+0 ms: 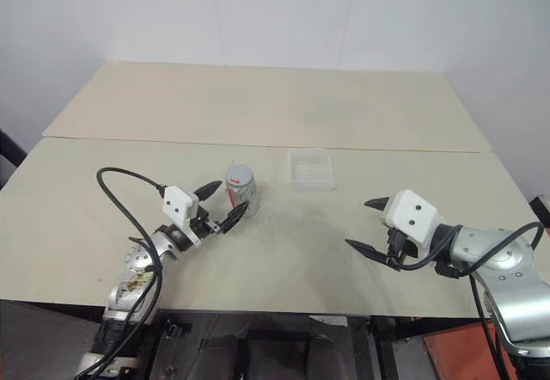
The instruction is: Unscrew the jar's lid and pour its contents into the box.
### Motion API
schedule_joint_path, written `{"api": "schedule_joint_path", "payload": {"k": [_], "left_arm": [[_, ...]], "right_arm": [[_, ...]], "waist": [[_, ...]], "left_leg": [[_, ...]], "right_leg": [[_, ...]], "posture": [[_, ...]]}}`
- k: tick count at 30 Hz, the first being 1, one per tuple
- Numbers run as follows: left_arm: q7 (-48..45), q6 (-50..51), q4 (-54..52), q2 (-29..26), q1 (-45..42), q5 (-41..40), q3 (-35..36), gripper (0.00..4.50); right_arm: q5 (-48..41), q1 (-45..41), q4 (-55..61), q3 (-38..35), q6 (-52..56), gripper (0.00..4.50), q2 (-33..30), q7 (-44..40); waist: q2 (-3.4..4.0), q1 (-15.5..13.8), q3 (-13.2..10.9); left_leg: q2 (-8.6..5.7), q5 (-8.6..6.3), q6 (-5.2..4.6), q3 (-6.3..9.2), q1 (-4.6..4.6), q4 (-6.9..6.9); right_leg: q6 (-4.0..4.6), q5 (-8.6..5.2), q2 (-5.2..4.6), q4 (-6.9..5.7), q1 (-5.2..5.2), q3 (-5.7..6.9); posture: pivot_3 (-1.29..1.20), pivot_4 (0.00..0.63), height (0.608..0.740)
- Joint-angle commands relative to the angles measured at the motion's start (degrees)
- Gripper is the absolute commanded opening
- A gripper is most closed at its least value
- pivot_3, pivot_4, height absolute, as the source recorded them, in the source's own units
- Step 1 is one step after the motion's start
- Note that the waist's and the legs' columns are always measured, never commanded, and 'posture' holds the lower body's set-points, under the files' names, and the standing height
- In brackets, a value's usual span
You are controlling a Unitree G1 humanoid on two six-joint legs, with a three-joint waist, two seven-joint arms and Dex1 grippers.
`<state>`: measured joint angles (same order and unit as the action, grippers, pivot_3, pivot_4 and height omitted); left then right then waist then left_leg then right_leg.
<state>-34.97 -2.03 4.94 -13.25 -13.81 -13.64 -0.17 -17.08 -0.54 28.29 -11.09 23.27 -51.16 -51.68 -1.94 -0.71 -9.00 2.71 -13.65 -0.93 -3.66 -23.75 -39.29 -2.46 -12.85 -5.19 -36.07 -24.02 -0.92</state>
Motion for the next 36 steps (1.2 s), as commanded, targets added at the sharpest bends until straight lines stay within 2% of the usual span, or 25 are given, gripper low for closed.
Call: {"api": "schedule_joint_path", "payload": {"k": [1, 12, 20, 28, 32, 36], "left_arm": [[-0.40, -2.62, 1.73, 1.45, -2.64, -0.06, -0.86, 4.48], [1.43, -4.76, 6.75, 3.75, -5.17, 1.91, -1.31, 4.48], [0.89, -3.42, 5.98, 3.72, -5.09, 1.63, -1.36, 1.99], [0.50, -1.88, 3.73, 3.33, -4.71, 1.14, -1.52, 1.93], [0.23, -4.06, 3.28, 3.09, -4.92, 2.18, -1.82, 1.93], [-0.28, -4.30, 2.75, 2.50, -5.64, 2.21, -2.06, 1.93]], "right_arm": [[-1.18, -0.92, 2.39, -3.44, 1.28, 4.50, -0.26, 1.71], [-1.86, 0.40, 4.20, -4.89, 3.39, 4.50, -0.42, 2.88], [-1.43, -0.49, 3.50, -4.01, 3.66, 4.50, -0.53, 3.18], [-2.35, -5.79, 5.01, 0.76, 5.77, 4.50, 3.15, 6.55], [-5.00, -12.47, 7.59, 6.58, 11.33, 4.50, 11.33, 12.54], [-3.61, -18.67, 7.74, 14.16, 14.98, 4.50, 20.62, 19.54]], "waist": [[0.00, 0.01, 0.00], [-0.01, 0.04, 0.00], [-0.01, 0.04, 0.00], [-0.01, 0.19, 0.01], [-0.01, 0.22, 0.01], [-0.01, 0.47, 0.01]], "left_leg": [[0.00, 0.00, 0.00, 0.00, 0.00, 0.00], [-0.01, 0.00, 0.00, 0.03, -0.01, 0.00], [-0.01, 0.00, 0.00, 0.03, -0.01, 0.00], [0.00, 0.00, 0.00, 0.03, 0.00, 0.00], [-0.01, 0.00, 0.00, 0.06, -0.02, 0.00], [0.01, 0.01, 0.00, 0.10, -0.03, 0.00]], "right_leg": [[0.00, 0.00, 0.00, 0.00, 0.00, 0.00], [-0.02, 0.01, 0.00, 0.00, 0.00, 0.00], [-0.03, 0.02, 0.00, 0.00, 0.00, 0.00], [-0.03, 0.02, 0.02, 0.00, 0.00, 0.00], [-0.03, 0.02, 0.01, -0.02, -0.02, -0.01], [-0.01, 0.03, 0.04, -0.04, -0.04, 0.00]], "posture": [[0.00, 0.150, 0.740], [0.00, 0.150, 0.740], [0.00, 0.150, 0.740], [0.00, 0.150, 0.740], [0.00, 0.150, 0.740], [0.00, 0.150, 0.740]]}}
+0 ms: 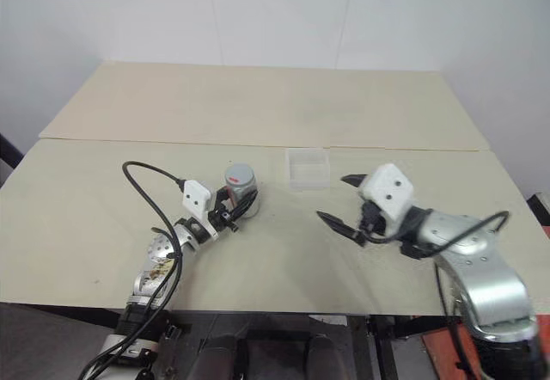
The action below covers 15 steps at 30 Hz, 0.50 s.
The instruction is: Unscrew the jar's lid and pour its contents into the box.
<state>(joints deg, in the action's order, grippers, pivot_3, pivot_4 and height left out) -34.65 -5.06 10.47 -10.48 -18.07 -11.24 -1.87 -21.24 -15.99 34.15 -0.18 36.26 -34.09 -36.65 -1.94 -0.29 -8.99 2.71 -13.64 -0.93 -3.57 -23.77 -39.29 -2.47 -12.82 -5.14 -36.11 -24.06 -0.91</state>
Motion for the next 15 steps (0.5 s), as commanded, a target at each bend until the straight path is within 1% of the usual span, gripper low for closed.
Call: {"api": "schedule_joint_path", "payload": {"k": [1, 4, 7, 10, 15], "left_arm": [[-0.81, -1.26, -3.10, -0.45, -1.51, -0.28, -0.51, 1.93], [-1.17, -1.05, -4.24, -0.57, -1.49, -0.81, -0.72, 1.93], [-1.02, -0.82, -5.57, -0.33, -0.98, -0.89, -1.04, 1.93], [-1.07, -1.56, -6.28, -0.18, -0.23, -0.29, -1.65, 1.93], [-0.98, -1.79, -7.15, 0.05, 0.50, -0.01, -2.56, 1.93]], "right_arm": [[1.66, -4.66, 1.25, 5.45, 1.96, 4.50, 5.82, 5.98], [4.65, -7.76, -1.72, 9.83, 0.65, 4.50, 11.14, 9.55], [5.99, -9.90, -5.36, 11.64, -0.62, 4.50, 16.46, 12.42], [8.13, -11.72, -8.97, 13.31, -2.18, 4.50, 18.92, 13.00], [10.21, -14.39, -14.23, 14.50, -4.60, 4.50, 21.21, 12.57]], "waist": [[0.01, 0.05, 0.00], [0.01, -0.14, 0.01], [0.01, -0.27, 0.01], [0.02, -0.25, 0.01], [0.02, 0.00, 0.01]], "left_leg": [[0.01, 0.00, 0.00, 0.01, -0.01, 0.00], [-0.01, 0.00, 0.00, 0.01, -0.03, 0.00], [-0.03, 0.01, 0.00, -0.01, -0.05, 0.00], [-0.02, 0.01, 0.01, -0.03, -0.05, 0.00], [0.00, 0.01, 0.00, -0.03, -0.05, 0.00]], "right_leg": [[0.01, 0.01, 0.00, 0.00, -0.01, 0.00], [0.00, 0.01, -0.02, 0.00, -0.01, 0.04], [-0.01, 0.02, -0.05, 0.01, -0.02, 0.05], [-0.01, 0.02, -0.05, 0.01, -0.02, 0.05], [-0.01, 0.03, -0.02, -0.02, -0.05, 0.05]], "posture": [[0.00, 0.150, 0.740], [0.00, 0.150, 0.740], [0.00, 0.150, 0.740], [0.00, 0.150, 0.740], [0.00, 0.150, 0.740]]}}
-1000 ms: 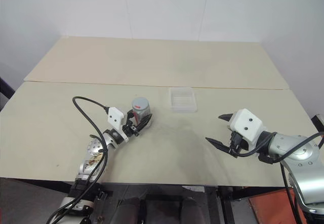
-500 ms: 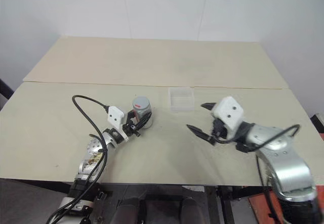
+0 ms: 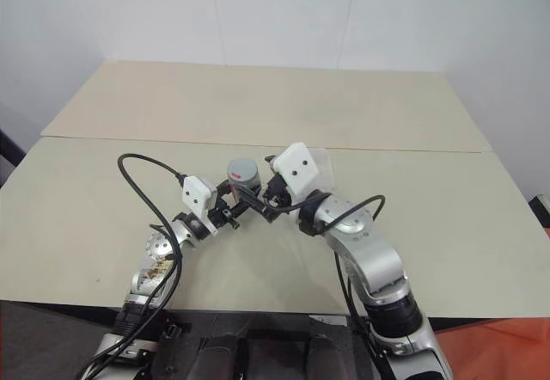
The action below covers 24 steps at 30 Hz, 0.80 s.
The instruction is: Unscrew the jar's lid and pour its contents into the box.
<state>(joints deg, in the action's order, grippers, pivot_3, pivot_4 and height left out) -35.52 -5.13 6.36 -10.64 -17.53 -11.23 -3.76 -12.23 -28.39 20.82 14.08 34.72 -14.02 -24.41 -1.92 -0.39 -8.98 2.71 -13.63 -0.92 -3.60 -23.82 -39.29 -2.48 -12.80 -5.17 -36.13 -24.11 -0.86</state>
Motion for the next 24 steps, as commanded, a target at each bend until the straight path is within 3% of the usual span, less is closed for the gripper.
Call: {"api": "schedule_joint_path", "payload": {"k": [1, 7, 10, 14, 24], "left_arm": [[-0.12, -1.81, -2.97, 0.16, -0.01, 0.07, -0.80, 1.93], [0.31, -2.07, -2.60, 0.16, 0.13, 0.21, -1.08, 1.93], [0.65, -1.83, -2.85, 0.46, 0.46, -0.16, -0.92, 1.93], [0.75, -1.86, -2.72, 0.48, 0.46, -0.20, -0.88, 1.93], [-2.98, -1.08, -4.96, -0.34, 1.35, -3.14, -1.22, 1.93]], "right_arm": [[1.37, -2.41, -1.58, 0.21, -3.35, 4.50, 1.53, 0.35], [1.17, -2.60, -2.12, 0.44, -3.74, 4.50, 1.80, -1.29], [0.97, -2.06, -1.81, 0.35, -3.90, 3.91, 1.93, -1.60], [0.90, -1.67, -1.43, 0.15, -3.87, 2.80, 1.89, -1.85], [-1.03, -0.46, -1.25, -0.21, -5.92, 2.80, 0.16, -6.29]], "waist": [[0.00, 0.18, 0.00], [0.00, 0.33, 0.00], [0.00, 0.47, 0.00], [0.00, 0.61, 0.00], [0.00, 0.79, 0.00]], "left_leg": [[0.00, 0.00, 0.00, 0.00, 0.00, 0.00], [0.01, 0.00, 0.00, 0.00, 0.00, 0.00], [0.01, 0.00, 0.00, 0.00, 0.00, 0.00], [0.01, 0.00, 0.00, 0.01, 0.00, 0.00], [0.02, 0.00, 0.00, 0.00, 0.00, 0.00]], "right_leg": [[0.00, 0.00, 0.00, 0.00, 0.00, 0.00], [0.00, 0.00, 0.00, 0.00, 0.00, 0.00], [0.00, 0.00, 0.00, 0.00, 0.00, 0.00], [0.00, 0.00, 0.00, 0.00, -0.01, 0.00], [0.00, 0.00, 0.00, 0.00, -0.01, 0.01]], "posture": [[0.00, 0.150, 0.740], [0.00, 0.150, 0.740], [0.00, 0.150, 0.740], [0.00, 0.150, 0.740], [0.00, 0.150, 0.740]]}}
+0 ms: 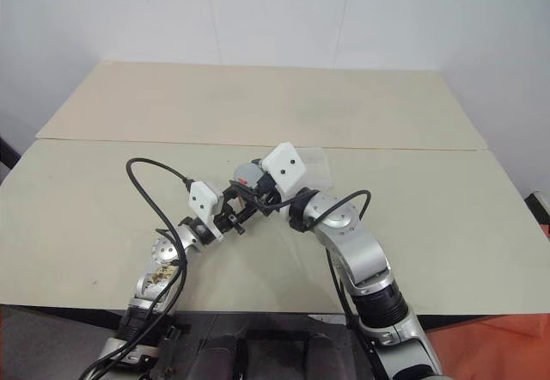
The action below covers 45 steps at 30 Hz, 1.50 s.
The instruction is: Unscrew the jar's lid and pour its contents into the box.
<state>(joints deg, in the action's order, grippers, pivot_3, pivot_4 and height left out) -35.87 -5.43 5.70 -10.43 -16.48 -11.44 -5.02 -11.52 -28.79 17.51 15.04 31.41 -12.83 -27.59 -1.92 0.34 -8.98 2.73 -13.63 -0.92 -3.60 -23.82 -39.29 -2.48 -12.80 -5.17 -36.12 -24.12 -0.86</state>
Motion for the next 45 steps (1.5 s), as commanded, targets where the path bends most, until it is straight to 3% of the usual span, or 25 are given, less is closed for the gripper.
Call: {"api": "schedule_joint_path", "payload": {"k": [1, 8, 16, 20, 26, 32, 33, 36, 40, 45], "left_arm": [[-4.09, -0.46, -5.25, -0.96, 0.79, -4.16, 0.02, 1.93], [-10.13, 1.44, -9.23, -3.39, 2.27, -8.71, -0.35, 1.93], [-13.40, 2.09, -10.78, -4.34, 2.46, -9.35, -1.42, 1.93], [-13.83, 2.32, -11.42, -4.29, 2.51, -9.57, -1.55, 1.93], [-13.70, 2.12, -11.24, -3.80, 2.21, -9.66, -1.81, 1.93], [-13.68, 2.00, -11.00, -3.93, 2.65, -9.42, -1.83, 1.93], [-13.70, 1.95, -10.95, -4.00, 2.76, -9.42, -1.75, 1.93], [-13.30, 2.26, -10.48, -4.01, 2.75, -9.40, -1.39, 1.93], [-12.09, 2.72, -9.14, -3.27, 2.07, -9.68, -0.55, 1.93], [-12.53, 2.47, -8.62, -3.71, 1.72, -9.46, -0.27, 1.93]], "right_arm": [[-3.30, -0.20, 1.68, -1.82, -2.98, 2.80, -1.58, -5.27], [-9.20, -3.92, -5.61, -1.68, -10.80, 2.80, -8.86, -26.40], [-13.34, -15.11, -25.61, -0.66, -20.84, 2.80, -12.64, -56.85], [-14.42, -20.31, -34.12, 2.39, -24.58, 2.80, -13.62, -64.53], [-18.17, -24.64, -40.62, 8.06, -29.66, 2.80, -14.98, -64.91], [-18.72, -23.62, -41.62, 3.28, -30.58, 2.80, -13.23, -63.48], [-19.04, -23.29, -40.95, 2.10, -29.64, 3.52, -13.11, -63.18], [-20.54, -20.41, -35.28, -1.08, -28.10, 4.40, -14.68, -62.53], [-21.14, -14.79, -25.50, -6.30, -27.16, 4.46, -16.45, -56.80], [-15.98, -6.91, -10.37, -12.41, -24.87, 4.46, -15.91, -37.37]], "waist": [[0.00, 0.20, 0.00], [0.00, 0.36, 0.00], [0.01, 0.39, -0.01], [0.02, 0.42, -0.02], [0.02, 0.37, -0.02], [0.02, 0.28, -0.02], [0.02, 0.29, -0.02], [0.02, 0.01, -0.02], [0.03, -0.50, -0.02], [0.03, -0.54, -0.02]], "left_leg": [[0.00, 0.00, 0.00, 0.00, 0.00, 0.00], [0.02, 0.00, 0.00, 0.01, 0.02, 0.01], [0.03, 0.00, 0.00, -0.02, 0.03, 0.02], [0.05, 0.00, 0.00, -0.02, 0.03, 0.02], [0.05, 0.00, 0.00, -0.02, 0.03, 0.02], [0.05, 0.00, 0.00, -0.03, 0.02, 0.02], [0.05, 0.00, 0.00, -0.03, 0.02, 0.02], [0.05, 0.00, 0.00, -0.02, 0.02, 0.02], [0.03, 0.00, 0.00, -0.04, -0.01, 0.02], [0.07, 0.00, 0.01, -0.04, 0.00, 0.03]], "right_leg": [[0.00, 0.00, 0.00, 0.00, 0.00, 0.00], [0.01, 0.00, 0.00, 0.02, 0.03, 0.00], [0.01, 0.01, 0.02, 0.04, 0.02, -0.01], [0.02, 0.01, 0.04, 0.02, 0.01, -0.01], [0.03, 0.01, 0.01, 0.01, -0.01, 0.00], [0.03, 0.02, -0.01, 0.01, -0.01, 0.00], [0.03, 0.02, -0.01, 0.01, 0.00, 0.00], [0.03, 0.02, -0.01, 0.00, 0.00, 0.01], [0.02, 0.03, -0.05, 0.02, -0.02, 0.01], [0.02, 0.03, 0.00, -0.04, -0.06, 0.02]], "posture": [[0.00, 0.150, 0.740], [0.00, 0.150, 0.740], [0.00, 0.150, 0.740], [0.00, 0.150, 0.740], [0.00, 0.150, 0.740], [0.00, 0.150, 0.740], [0.00, 0.150, 0.740], [0.00, 0.150, 0.740], [0.00, 0.150, 0.740], [0.00, 0.150, 0.740]]}}
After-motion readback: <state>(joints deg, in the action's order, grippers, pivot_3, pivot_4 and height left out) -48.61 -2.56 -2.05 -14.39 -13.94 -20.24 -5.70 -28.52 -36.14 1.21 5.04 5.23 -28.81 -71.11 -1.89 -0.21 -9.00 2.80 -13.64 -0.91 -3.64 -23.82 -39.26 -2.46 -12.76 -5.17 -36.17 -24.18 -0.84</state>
